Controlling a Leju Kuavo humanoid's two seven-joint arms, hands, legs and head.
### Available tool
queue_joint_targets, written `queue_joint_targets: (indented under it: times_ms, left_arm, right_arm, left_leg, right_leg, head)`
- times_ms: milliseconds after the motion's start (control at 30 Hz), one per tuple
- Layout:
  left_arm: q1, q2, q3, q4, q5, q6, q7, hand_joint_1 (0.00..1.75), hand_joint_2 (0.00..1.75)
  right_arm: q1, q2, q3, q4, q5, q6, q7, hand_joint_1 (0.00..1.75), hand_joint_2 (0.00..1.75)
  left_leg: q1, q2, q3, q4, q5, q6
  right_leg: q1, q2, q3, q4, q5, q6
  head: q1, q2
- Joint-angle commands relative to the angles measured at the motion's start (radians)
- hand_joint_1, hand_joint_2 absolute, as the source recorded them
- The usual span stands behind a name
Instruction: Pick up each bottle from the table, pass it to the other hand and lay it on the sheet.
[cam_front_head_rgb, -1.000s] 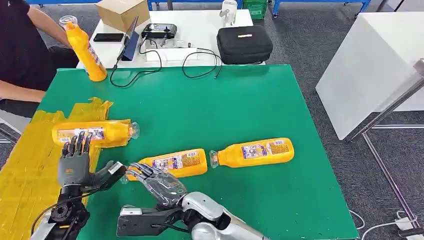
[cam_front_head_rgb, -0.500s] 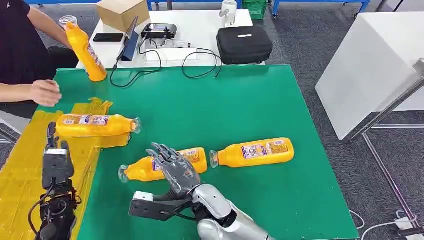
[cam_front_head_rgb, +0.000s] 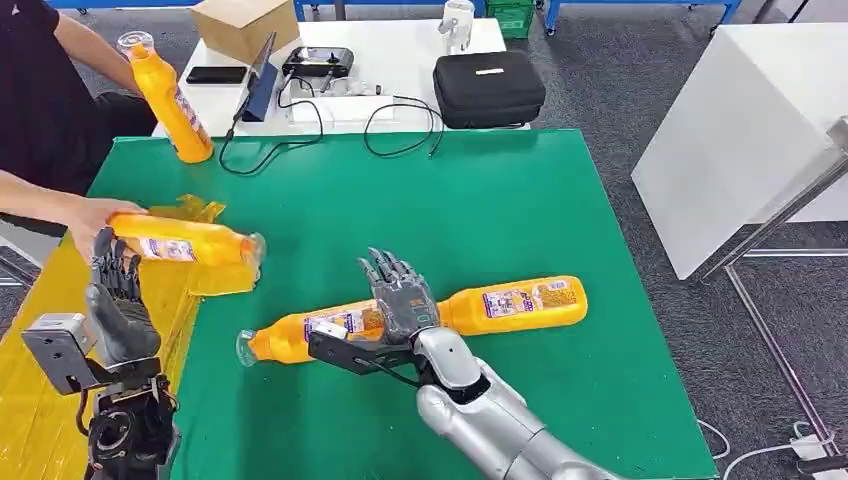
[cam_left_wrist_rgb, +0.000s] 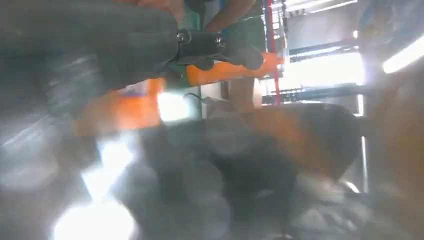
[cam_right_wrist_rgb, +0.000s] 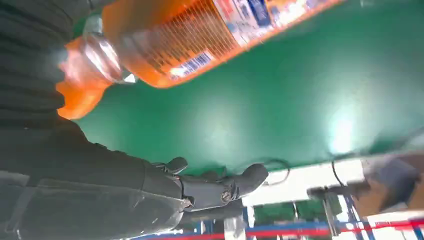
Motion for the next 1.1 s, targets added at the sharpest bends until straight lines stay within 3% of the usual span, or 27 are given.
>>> queue_joint_targets:
  times_ms: [33, 200, 567, 900, 1067, 1100]
  left_arm:
    - [0.002, -0.042, -0.035, -0.055, 0.01, -0.005, -0.003, 0.0, 0.0]
    - [0.0, -0.038, -0.04, -0.052, 0.012, -0.009, -0.004, 0.0, 0.0]
    - [-0.01, -0.031, -0.073, -0.052, 0.026, 0.005, -0.012, 0.0, 0.0]
    - [-0.048, -0.031, -0.092, -0.024, 0.047, 0.006, -0.02, 0.0, 0.0]
    - [-0.068, -0.019, -0.115, -0.037, 0.069, 0.025, 0.007, 0.0, 0.0]
    - [-0.067, -0.018, -0.115, -0.036, 0.072, 0.027, 0.008, 0.0, 0.0]
  right_arm:
    - [-0.092, 0.033, -0.029, 0.214, 0.003, 0.054, -0.004, 0.0, 1.75]
    - [-0.099, 0.038, -0.03, 0.229, 0.002, 0.059, -0.009, 0.0, 1.75]
    - [-0.146, 0.106, 0.002, 0.349, -0.056, 0.193, -0.081, 0.0, 1.75]
    - [-0.166, 0.138, 0.129, 0.47, 0.001, 0.319, -0.038, 0.0, 1.75]
    - [-0.155, 0.138, 0.239, 0.461, -0.026, 0.473, 0.032, 0.0, 1.75]
    - [-0.153, 0.138, 0.26, 0.478, -0.021, 0.508, 0.051, 0.12, 1.75]
  left_leg:
    - [0.0, 0.0, 0.0, 0.0, 0.0, 0.0]
    - [-0.001, -0.001, 0.002, 0.0, 0.0, 0.001]
    - [-0.001, 0.0, 0.002, 0.0, 0.0, 0.0]
    - [0.0, -0.002, 0.002, -0.001, 0.001, 0.0]
    - [0.0, -0.003, 0.002, -0.001, 0.001, 0.0]
    - [0.0, -0.002, 0.004, -0.001, 0.0, 0.0]
  right_leg:
    - [0.0, -0.001, 0.0, 0.0, 0.0, 0.001]
    - [-0.001, -0.001, 0.002, 0.0, 0.0, 0.001]
    - [-0.001, -0.001, 0.002, 0.0, -0.001, 0.001]
    - [-0.001, -0.003, 0.003, -0.001, -0.001, 0.001]
    - [0.0, -0.004, 0.003, -0.001, -0.001, 0.001]
    - [0.0, -0.003, 0.004, -0.002, 0.0, 0.0]
  head:
    - [0.0, 0.0]
    - [0.0, 0.0]
    - [0.0, 0.0]
    - [0.0, 0.0]
    - [0.0, 0.0]
    - [0.0, 0.0]
